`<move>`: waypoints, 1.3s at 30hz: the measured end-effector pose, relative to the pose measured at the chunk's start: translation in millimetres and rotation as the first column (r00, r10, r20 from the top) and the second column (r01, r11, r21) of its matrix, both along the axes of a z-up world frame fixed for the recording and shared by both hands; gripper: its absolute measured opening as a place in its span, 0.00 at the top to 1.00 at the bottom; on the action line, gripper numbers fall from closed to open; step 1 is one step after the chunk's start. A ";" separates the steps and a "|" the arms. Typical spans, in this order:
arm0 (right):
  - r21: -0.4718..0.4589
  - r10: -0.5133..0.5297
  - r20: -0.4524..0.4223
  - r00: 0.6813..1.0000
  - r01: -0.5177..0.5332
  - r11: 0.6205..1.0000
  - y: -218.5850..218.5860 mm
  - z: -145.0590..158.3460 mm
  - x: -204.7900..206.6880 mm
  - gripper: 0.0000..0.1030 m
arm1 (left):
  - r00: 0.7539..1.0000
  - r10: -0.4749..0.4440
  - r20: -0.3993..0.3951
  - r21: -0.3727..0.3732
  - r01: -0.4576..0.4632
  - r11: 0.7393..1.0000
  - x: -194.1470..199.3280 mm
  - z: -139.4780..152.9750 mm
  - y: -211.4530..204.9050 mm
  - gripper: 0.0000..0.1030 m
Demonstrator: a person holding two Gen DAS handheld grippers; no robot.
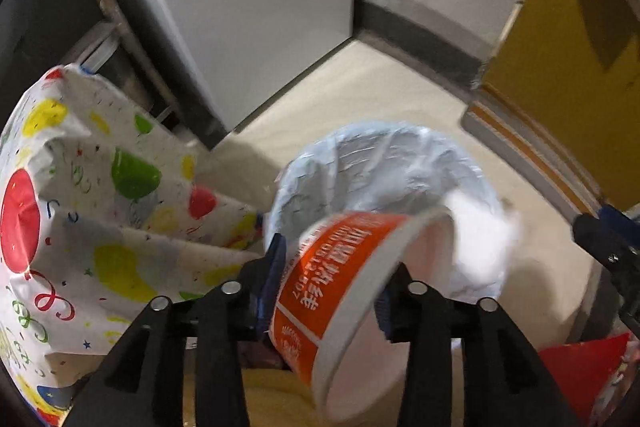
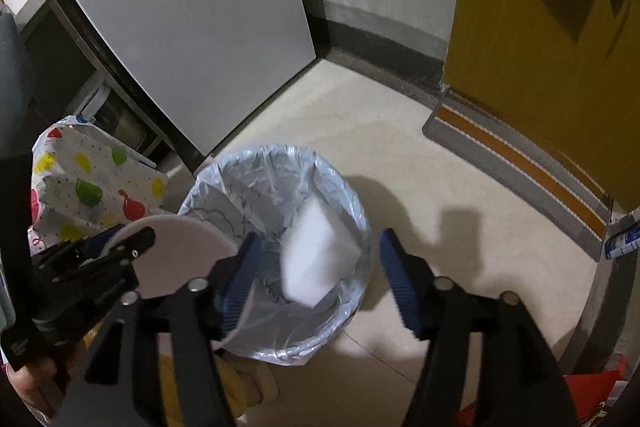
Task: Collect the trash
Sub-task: 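Carry bowl and foam block to the bin and release both, then bring both tools back over the table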
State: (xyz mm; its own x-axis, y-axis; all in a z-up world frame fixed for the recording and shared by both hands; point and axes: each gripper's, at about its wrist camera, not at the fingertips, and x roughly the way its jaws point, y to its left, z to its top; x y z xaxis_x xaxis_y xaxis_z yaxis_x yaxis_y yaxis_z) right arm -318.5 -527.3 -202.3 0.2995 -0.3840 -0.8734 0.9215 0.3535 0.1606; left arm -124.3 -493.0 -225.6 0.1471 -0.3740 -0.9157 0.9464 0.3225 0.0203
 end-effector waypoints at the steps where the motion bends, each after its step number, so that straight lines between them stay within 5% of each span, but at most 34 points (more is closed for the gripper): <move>1: -0.004 0.002 0.001 1.000 -0.002 1.000 1.2 2.9 0.0 0.39 | 1.000 -0.007 -0.004 -0.007 0.007 1.000 -1.4 3.7 2.2 0.55; 7: -0.043 0.006 0.032 0.999 -0.005 0.999 10.2 25.0 -1.4 0.38 | 0.999 -0.008 -0.032 -0.059 0.006 0.998 -1.4 18.7 3.4 0.40; 14: -0.110 0.041 0.060 0.997 -0.034 0.993 25.5 58.3 5.2 0.38 | 0.999 0.018 0.050 -0.136 -0.011 0.991 2.9 61.1 29.2 0.40; 21: -0.159 0.191 0.090 0.978 -0.175 0.972 57.2 87.8 42.6 0.38 | 0.965 0.223 0.139 -0.153 -0.202 0.967 47.8 116.1 118.3 0.40; 24: -0.183 0.272 0.099 0.957 -0.251 0.951 78.9 102.1 64.8 0.38 | 0.927 0.340 0.157 -0.149 -0.318 0.936 75.8 133.6 170.7 0.40; 29: -0.209 0.456 0.087 0.886 -0.432 0.878 135.7 118.1 115.6 0.38 | 0.824 0.544 0.156 -0.125 -0.530 0.839 115.3 141.5 267.6 0.39; 39: -0.237 0.692 0.069 0.718 -0.662 0.711 235.6 140.0 208.4 0.31 | 0.651 0.749 0.123 -0.129 -0.737 0.663 145.5 149.7 410.3 0.38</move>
